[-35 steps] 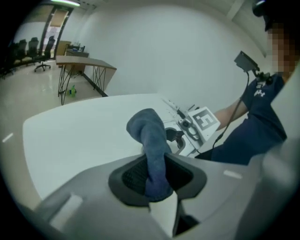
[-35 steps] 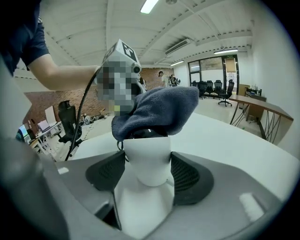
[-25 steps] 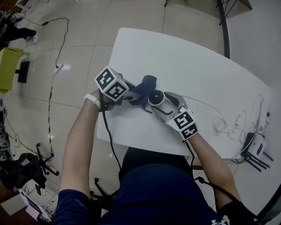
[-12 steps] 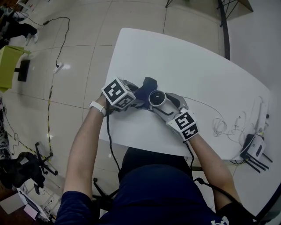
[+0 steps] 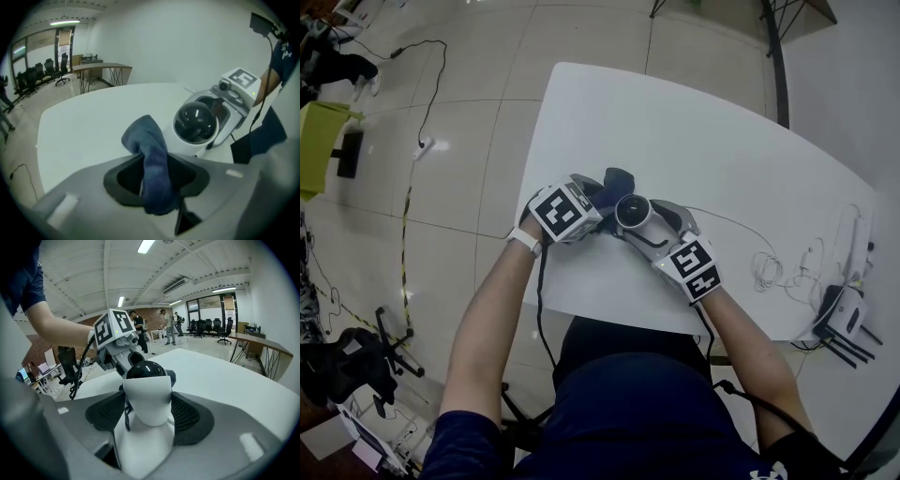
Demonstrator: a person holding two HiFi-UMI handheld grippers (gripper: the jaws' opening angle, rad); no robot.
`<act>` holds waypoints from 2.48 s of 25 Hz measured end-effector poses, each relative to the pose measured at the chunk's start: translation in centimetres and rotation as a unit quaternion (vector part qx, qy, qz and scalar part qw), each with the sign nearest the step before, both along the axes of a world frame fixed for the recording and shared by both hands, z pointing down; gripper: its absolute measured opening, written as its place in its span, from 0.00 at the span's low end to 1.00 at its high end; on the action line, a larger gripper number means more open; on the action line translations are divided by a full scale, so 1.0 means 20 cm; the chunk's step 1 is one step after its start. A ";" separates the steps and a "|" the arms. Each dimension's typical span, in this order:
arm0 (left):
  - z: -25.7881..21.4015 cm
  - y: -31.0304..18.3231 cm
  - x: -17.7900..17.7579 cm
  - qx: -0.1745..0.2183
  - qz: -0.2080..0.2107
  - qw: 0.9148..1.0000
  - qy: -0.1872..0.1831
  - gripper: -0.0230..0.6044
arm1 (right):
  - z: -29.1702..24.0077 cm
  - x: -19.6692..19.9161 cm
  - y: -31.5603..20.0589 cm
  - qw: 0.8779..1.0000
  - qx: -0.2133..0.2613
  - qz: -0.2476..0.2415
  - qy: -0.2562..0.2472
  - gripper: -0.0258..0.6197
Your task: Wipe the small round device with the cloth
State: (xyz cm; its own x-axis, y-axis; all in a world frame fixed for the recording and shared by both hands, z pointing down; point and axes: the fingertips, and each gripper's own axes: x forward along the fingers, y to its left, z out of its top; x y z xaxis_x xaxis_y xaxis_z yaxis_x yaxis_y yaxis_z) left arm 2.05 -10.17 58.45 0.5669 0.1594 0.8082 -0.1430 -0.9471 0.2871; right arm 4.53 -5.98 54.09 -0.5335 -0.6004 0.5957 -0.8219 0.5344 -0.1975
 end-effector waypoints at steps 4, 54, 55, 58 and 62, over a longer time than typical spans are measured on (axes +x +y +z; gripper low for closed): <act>0.00 0.01 0.00 -0.007 -0.014 1.000 0.008 0.18 | 0.00 0.00 0.00 1.000 0.000 0.001 0.002 0.53; -0.01 0.09 -0.02 -0.063 -0.305 0.948 0.059 0.18 | 0.05 0.06 0.02 1.000 -0.010 0.007 -0.001 0.53; -0.01 0.09 -0.02 -0.062 -0.307 0.948 0.057 0.18 | 0.05 0.07 0.02 1.000 -0.010 0.007 -0.001 0.53; -0.05 0.07 -0.04 -0.050 -0.328 0.941 0.069 0.18 | 0.07 0.08 0.03 1.000 -0.014 0.004 0.007 0.53; -0.28 0.04 -0.12 0.034 -0.345 0.934 0.089 0.18 | 0.14 0.10 0.06 0.998 -0.033 -0.017 0.042 0.52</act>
State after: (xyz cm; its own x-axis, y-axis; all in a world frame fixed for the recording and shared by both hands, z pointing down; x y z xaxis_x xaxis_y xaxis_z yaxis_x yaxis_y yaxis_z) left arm -0.33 -9.30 52.87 0.6416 -0.3409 0.6871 -0.6815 -0.6644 0.3068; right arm 6.48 -4.69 56.88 -0.4999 -0.5416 0.6759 -0.8186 0.5502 -0.1646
